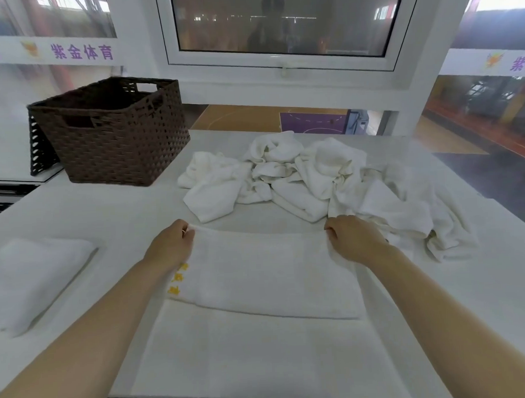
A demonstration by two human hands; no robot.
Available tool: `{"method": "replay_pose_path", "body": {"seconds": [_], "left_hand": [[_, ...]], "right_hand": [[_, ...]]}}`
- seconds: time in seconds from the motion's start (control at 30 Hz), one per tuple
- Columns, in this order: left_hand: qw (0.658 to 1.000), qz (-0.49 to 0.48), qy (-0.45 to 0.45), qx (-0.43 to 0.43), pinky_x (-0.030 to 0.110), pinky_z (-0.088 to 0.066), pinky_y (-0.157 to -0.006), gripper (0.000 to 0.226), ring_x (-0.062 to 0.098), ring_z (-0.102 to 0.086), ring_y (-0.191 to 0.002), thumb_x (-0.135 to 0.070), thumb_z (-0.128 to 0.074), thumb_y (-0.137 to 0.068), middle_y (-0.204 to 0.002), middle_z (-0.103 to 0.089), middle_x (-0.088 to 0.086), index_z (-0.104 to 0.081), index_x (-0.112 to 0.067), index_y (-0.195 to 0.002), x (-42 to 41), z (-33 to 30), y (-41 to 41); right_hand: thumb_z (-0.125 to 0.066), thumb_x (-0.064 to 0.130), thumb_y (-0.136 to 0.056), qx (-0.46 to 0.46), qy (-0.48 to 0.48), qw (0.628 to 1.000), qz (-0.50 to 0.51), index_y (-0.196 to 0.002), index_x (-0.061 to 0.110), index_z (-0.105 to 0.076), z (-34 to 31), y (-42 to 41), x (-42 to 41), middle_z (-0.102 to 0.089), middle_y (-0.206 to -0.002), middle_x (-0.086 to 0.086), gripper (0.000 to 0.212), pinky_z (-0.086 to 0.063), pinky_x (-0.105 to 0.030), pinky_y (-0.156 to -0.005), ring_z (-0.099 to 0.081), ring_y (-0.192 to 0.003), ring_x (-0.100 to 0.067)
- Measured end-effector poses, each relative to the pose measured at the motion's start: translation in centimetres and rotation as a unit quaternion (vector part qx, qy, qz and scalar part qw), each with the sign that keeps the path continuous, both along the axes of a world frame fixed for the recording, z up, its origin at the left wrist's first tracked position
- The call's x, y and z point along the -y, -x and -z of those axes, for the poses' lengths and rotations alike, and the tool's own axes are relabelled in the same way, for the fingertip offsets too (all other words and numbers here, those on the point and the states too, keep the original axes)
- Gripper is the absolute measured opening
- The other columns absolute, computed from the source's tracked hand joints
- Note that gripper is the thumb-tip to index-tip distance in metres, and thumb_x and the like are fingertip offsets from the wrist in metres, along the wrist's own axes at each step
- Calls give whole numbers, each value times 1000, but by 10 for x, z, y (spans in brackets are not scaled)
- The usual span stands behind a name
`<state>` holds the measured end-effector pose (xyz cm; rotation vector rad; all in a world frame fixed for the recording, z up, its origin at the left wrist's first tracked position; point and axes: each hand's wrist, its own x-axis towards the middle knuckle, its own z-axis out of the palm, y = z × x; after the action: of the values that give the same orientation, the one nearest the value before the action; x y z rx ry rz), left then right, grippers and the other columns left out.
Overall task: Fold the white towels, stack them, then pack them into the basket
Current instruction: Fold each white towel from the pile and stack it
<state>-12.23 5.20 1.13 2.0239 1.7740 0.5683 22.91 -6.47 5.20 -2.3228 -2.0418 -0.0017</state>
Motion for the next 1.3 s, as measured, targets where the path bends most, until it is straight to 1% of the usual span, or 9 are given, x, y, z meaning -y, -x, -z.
{"method": "replay_pose_path", "body": {"seconds": [0.1,0.23,0.37,0.53,0.63,0.77,0.93,1.07,1.3], "left_hand": [[999,-1,-32,-39,36,-38,-58,23,24,-54,-70,-31,-40,-102,-75,-57,4,-46,-13,-89,2,12,3],[997,4,-45,-66,35,-39,-57,23,24,-55,-70,-33,-38,-102,-76,-57,2,-47,-14,-95,4,21,3],[999,16,34,-21,37,-45,-86,44,27,-57,-110,-30,-42,-102,-133,-53,8,-35,-17,-143,13,17,5],[990,68,-38,-114,39,-31,-109,57,29,-33,-136,-29,-40,-102,-157,-25,7,-21,-16,-154,44,-4,-12],[974,192,-49,-107,32,-17,-116,60,22,-22,-146,-44,-34,-101,-161,-23,3,-26,-18,-154,65,-1,-38],[952,238,-28,-191,32,-1,-120,92,16,-6,-151,-68,2,-75,-165,-9,-3,-18,-29,-156,75,24,-53],[963,192,-15,-191,30,4,-122,84,10,3,-151,-74,1,-80,-164,3,-12,-7,-39,-155,68,36,-21],[972,149,23,-180,31,0,-122,66,10,-1,-151,-63,-21,-98,-165,2,-10,-6,-36,-156,52,35,10],[973,109,44,-199,37,0,-123,62,17,-1,-152,-51,-19,-102,-166,-1,-3,-4,-28,-158,44,34,24]], "right_hand": [[-37,24,-101,-8,-28,1000,-7,-106,16,-59,18,-5,-3,-58,-100,-4,25,-43,-34,-66,-59,-95,-26],[-42,21,-100,-19,-33,999,-8,-128,19,-51,42,-3,2,-57,-119,-4,30,-42,-33,-72,-56,-107,-24],[-32,21,-96,-17,-81,997,0,-137,9,-47,52,9,12,-53,-130,-14,45,-47,-43,-83,-56,-110,-34],[-40,12,-99,-100,-110,988,-50,-148,12,-38,35,49,25,-41,-151,-7,49,-29,-38,-114,-37,-139,-25],[-35,32,-105,-128,-38,983,-128,-155,20,-24,39,84,30,-23,-162,-1,52,-13,-31,-121,-21,-148,-19],[-26,54,-102,-98,32,988,-116,-158,27,-13,63,97,28,-4,-166,-1,64,0,-33,-122,-4,-152,-19],[-21,60,-100,-79,40,995,-54,-157,29,-12,72,66,32,-1,-166,1,66,2,-33,-122,-1,-152,-18],[-23,60,-100,-84,46,995,-9,-157,30,-13,69,33,37,-3,-166,2,65,0,-33,-123,-2,-152,-16],[-39,33,-104,-280,-37,958,42,-152,30,-32,70,1,54,-24,-157,18,49,-14,-19,-114,-24,-142,-2]]}}
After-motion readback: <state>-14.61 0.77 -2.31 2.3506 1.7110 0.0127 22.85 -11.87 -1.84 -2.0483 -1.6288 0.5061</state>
